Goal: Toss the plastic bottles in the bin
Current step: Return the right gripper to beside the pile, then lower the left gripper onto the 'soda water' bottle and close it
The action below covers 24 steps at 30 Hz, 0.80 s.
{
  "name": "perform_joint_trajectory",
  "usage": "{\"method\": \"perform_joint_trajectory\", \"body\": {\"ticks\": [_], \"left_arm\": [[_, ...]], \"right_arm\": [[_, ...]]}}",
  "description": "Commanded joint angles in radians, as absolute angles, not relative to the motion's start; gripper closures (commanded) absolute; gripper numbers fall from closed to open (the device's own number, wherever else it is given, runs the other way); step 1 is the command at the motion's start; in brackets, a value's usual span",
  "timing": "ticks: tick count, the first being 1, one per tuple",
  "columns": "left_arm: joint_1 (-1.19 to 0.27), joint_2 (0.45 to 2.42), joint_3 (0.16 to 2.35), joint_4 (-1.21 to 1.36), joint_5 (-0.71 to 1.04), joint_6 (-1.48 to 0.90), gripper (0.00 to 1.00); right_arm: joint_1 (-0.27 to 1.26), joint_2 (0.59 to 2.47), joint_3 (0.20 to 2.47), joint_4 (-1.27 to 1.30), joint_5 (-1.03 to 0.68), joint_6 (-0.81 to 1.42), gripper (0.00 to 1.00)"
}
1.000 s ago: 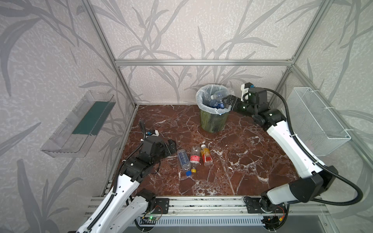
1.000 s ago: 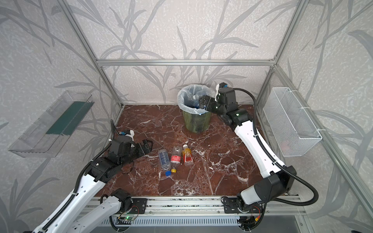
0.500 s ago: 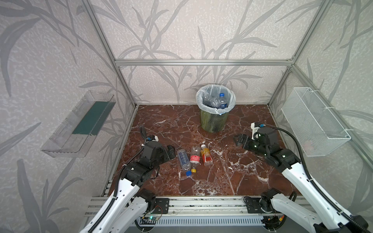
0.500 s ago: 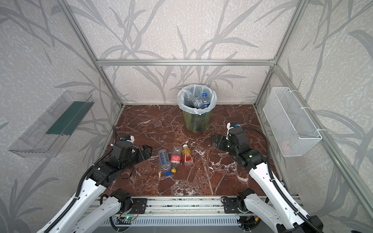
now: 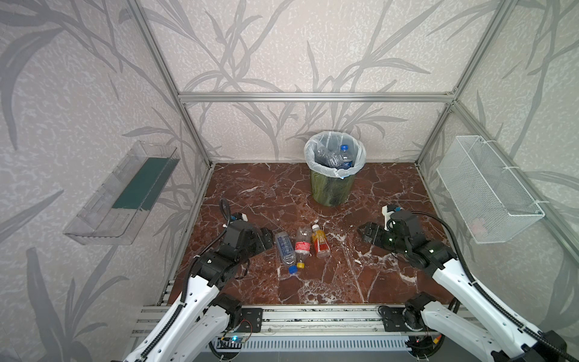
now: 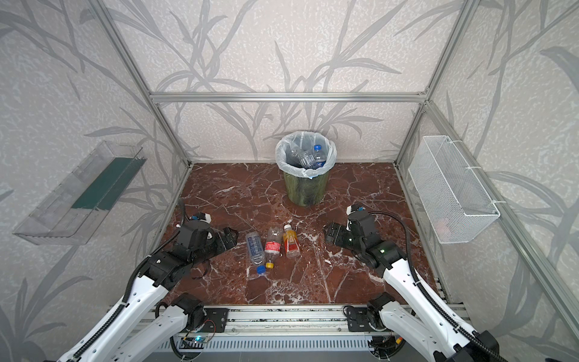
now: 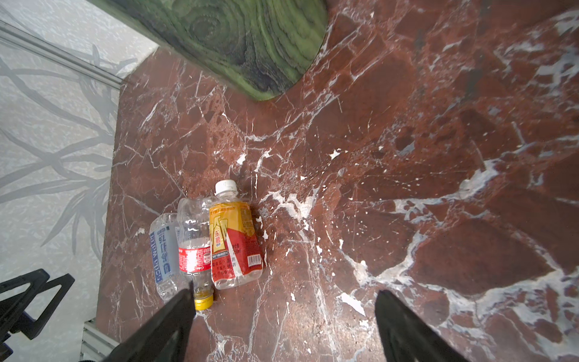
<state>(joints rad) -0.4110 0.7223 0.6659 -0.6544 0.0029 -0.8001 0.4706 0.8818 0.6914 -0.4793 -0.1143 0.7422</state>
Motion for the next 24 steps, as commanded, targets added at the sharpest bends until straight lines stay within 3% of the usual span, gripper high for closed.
{"method": "perform_joint_trajectory", "body": {"ticks": [1, 8, 24], "left_arm": [[-0.408, 0.740, 0.655, -0.635, 0.033, -0.818, 0.03], [-0.413, 0.800, 0.607, -0.554, 0.131, -0.843, 0.03], [-0.489, 0.904, 0.577, -0.475, 0.109, -0.902, 0.03]], "right_arm": [[0.501, 0.897, 0.666, -0.433, -0.117, 0.766, 0.10], [0.569, 0.925, 0.623, -0.383, -0.101, 0.803, 0.11], [0.623, 0.962, 0.596, -0.332, -0.091, 0.827, 0.11]]}}
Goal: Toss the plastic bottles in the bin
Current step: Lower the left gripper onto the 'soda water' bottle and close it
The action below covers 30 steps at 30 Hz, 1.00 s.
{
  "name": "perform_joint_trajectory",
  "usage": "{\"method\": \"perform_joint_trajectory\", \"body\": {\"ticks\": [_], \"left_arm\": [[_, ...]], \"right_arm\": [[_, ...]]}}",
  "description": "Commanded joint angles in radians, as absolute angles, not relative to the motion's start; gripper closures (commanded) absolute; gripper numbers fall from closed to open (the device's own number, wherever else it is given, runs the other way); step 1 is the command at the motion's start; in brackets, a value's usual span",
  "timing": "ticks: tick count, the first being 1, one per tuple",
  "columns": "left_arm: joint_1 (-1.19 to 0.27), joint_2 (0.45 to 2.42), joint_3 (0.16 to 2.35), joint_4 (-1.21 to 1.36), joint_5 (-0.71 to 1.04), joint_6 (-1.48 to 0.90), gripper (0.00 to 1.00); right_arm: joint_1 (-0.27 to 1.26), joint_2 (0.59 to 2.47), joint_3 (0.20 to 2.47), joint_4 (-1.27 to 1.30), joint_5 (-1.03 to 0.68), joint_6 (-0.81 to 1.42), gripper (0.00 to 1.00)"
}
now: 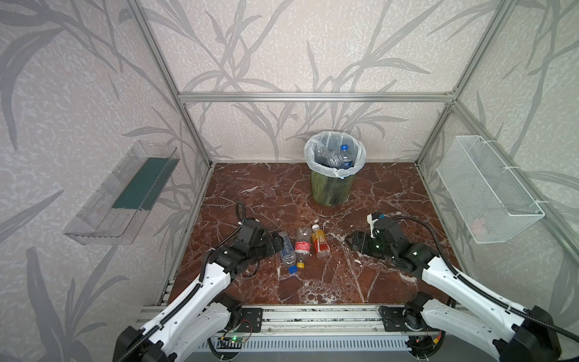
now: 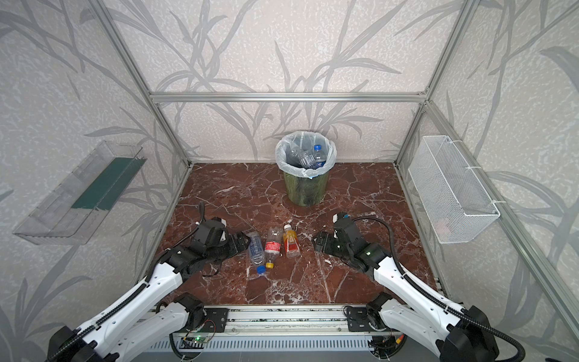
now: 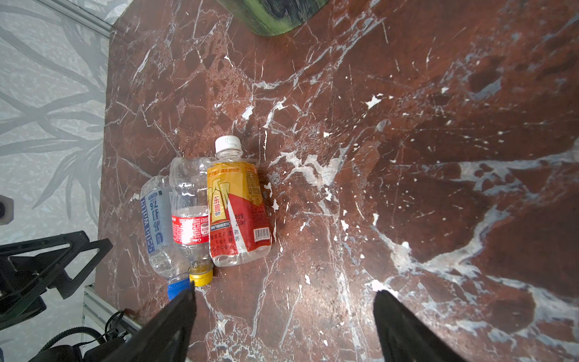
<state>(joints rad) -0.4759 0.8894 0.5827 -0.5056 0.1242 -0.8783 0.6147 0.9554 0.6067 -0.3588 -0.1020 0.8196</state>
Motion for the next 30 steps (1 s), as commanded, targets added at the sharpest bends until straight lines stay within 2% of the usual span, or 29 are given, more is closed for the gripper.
{"method": "perform_joint_trajectory", "body": {"ticks": [1, 17, 30], "left_arm": [[-0.496, 0.915, 0.577, -0.467, 0.107, -0.906, 0.04], [-0.599, 1.131, 0.659, -0.462, 0.041, -0.934, 0.06], [-0.609, 1.261, 0.710, -0.466, 0.023, -0.909, 0.08]], "right_arm": [[0.625, 0.963, 0.594, -0.330, -0.092, 0.830, 0.11], [0.630, 0.962, 0.574, -0.313, -0.092, 0.833, 0.11], [0.630, 0.959, 0.575, -0.320, -0.085, 0.818, 0.11]]}}
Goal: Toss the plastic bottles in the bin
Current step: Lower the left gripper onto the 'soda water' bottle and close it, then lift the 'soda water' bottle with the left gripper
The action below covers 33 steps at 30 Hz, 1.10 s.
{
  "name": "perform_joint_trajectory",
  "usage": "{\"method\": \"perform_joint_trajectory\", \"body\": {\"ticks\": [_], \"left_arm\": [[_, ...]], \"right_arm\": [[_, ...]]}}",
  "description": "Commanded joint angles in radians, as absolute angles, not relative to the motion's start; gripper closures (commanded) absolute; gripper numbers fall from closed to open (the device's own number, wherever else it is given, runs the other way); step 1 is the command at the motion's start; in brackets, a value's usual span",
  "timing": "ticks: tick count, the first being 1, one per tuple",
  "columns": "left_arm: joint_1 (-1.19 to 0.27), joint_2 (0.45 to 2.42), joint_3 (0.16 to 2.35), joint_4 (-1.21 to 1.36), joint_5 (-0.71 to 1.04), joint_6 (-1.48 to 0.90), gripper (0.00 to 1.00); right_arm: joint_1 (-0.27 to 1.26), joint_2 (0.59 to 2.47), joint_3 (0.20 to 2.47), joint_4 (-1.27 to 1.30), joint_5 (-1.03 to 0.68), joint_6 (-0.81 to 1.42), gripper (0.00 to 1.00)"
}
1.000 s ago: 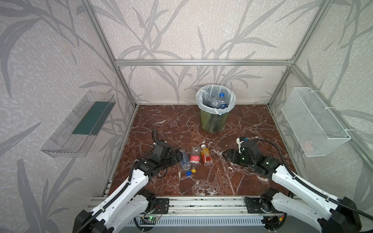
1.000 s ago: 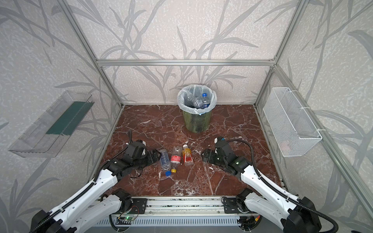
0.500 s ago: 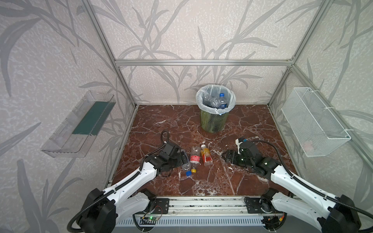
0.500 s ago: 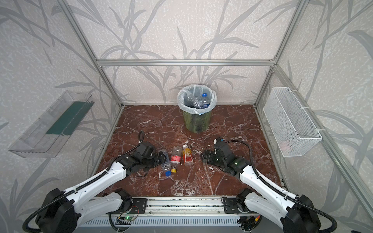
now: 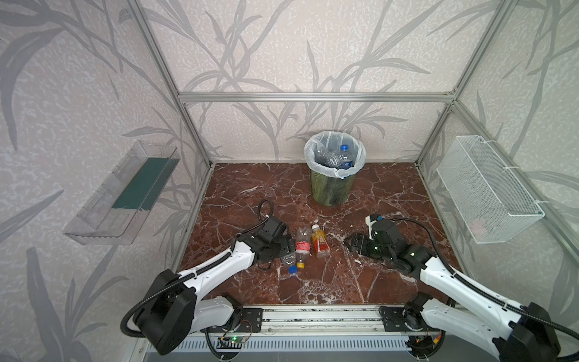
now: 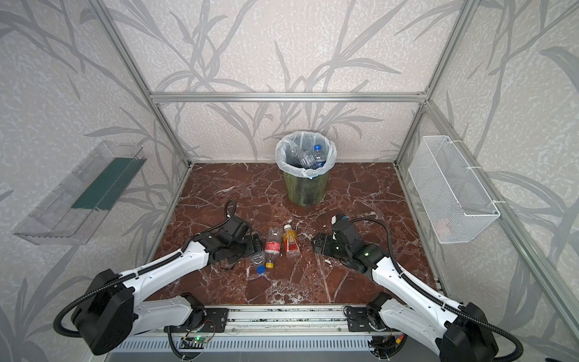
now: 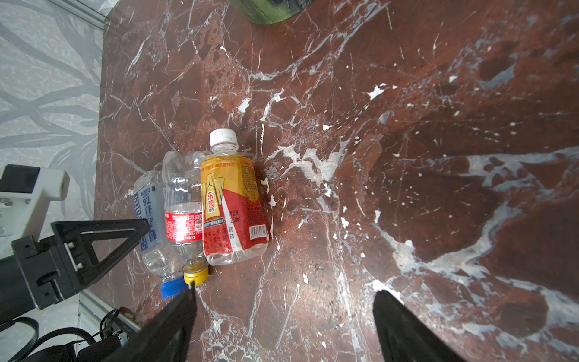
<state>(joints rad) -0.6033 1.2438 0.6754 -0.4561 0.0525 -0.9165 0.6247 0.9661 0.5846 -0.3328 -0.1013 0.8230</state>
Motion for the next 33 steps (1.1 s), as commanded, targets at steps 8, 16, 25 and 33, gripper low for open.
{"method": "perform_joint_trajectory", "body": {"ticks": [8, 16, 25, 33], "left_arm": [[-0.608, 1.329, 0.756, -0.523, -0.022, -0.884, 0.14], [-0.608, 1.366, 0.752, -0.511, -0.018, -0.872, 0.19], [-0.609, 1.359, 0.731, -0.503, -0.015, -0.869, 0.30], [-0.607, 1.298, 0.690, -0.526, -0.034, -0.870, 0.39]], "right_arm": [[0.630, 0.963, 0.572, -0.313, -0.087, 0.813, 0.12], [0.629, 0.956, 0.561, -0.312, -0.087, 0.811, 0.12], [0.630, 0.953, 0.553, -0.311, -0.086, 0.811, 0.12], [0.630, 0.962, 0.551, -0.296, -0.089, 0.815, 0.13]]}}
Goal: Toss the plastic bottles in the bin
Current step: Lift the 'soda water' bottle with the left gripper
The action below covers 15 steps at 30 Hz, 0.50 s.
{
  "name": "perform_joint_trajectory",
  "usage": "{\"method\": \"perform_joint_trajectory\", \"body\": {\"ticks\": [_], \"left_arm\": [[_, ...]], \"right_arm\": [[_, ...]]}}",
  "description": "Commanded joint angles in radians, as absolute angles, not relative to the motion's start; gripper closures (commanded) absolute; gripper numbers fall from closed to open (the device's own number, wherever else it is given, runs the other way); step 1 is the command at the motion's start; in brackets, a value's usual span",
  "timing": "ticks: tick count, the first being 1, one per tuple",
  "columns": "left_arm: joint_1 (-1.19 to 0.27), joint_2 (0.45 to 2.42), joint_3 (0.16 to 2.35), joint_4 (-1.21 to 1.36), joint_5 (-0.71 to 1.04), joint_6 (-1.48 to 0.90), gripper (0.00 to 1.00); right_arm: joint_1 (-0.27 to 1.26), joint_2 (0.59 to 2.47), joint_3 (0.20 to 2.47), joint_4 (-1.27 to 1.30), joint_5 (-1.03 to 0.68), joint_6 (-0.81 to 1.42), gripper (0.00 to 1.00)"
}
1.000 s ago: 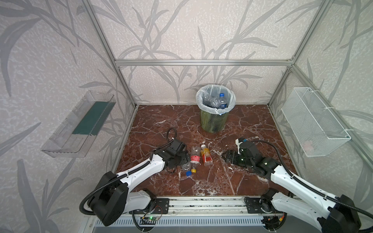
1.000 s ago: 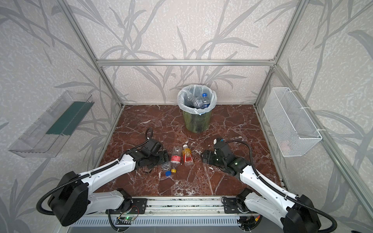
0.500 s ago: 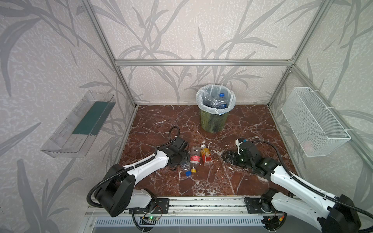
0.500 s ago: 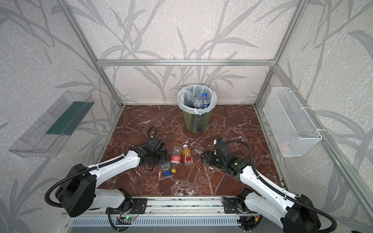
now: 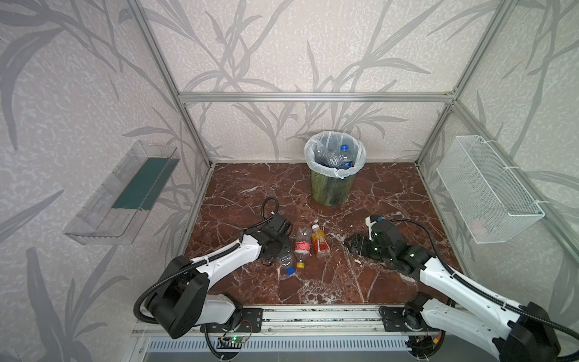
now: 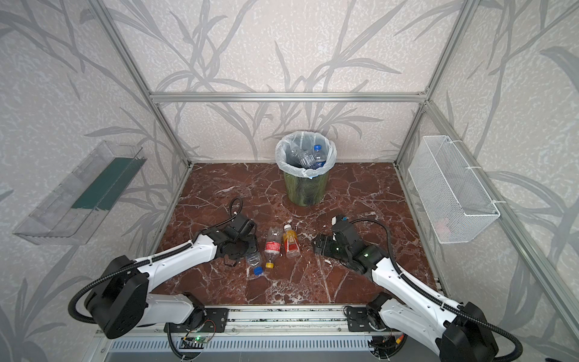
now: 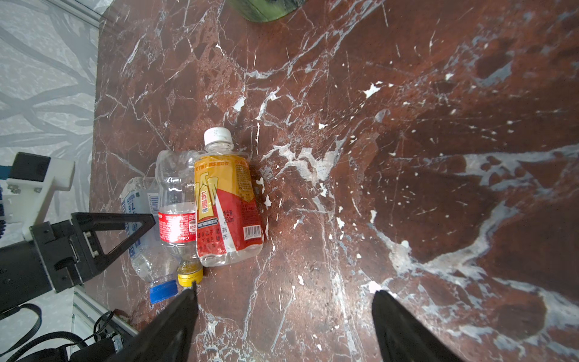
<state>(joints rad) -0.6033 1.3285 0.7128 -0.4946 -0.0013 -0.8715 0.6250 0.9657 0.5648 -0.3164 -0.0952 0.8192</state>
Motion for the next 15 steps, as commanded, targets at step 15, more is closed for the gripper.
{"method": "perform_joint_trajectory", "body": {"ticks": [15], "left_arm": [[-0.607, 1.174, 0.634, -0.584, -0.032, -0.871, 0.47]], "right_arm": [[0.629, 0.965, 0.551, -0.290, -0.092, 0.820, 0.14]]}}
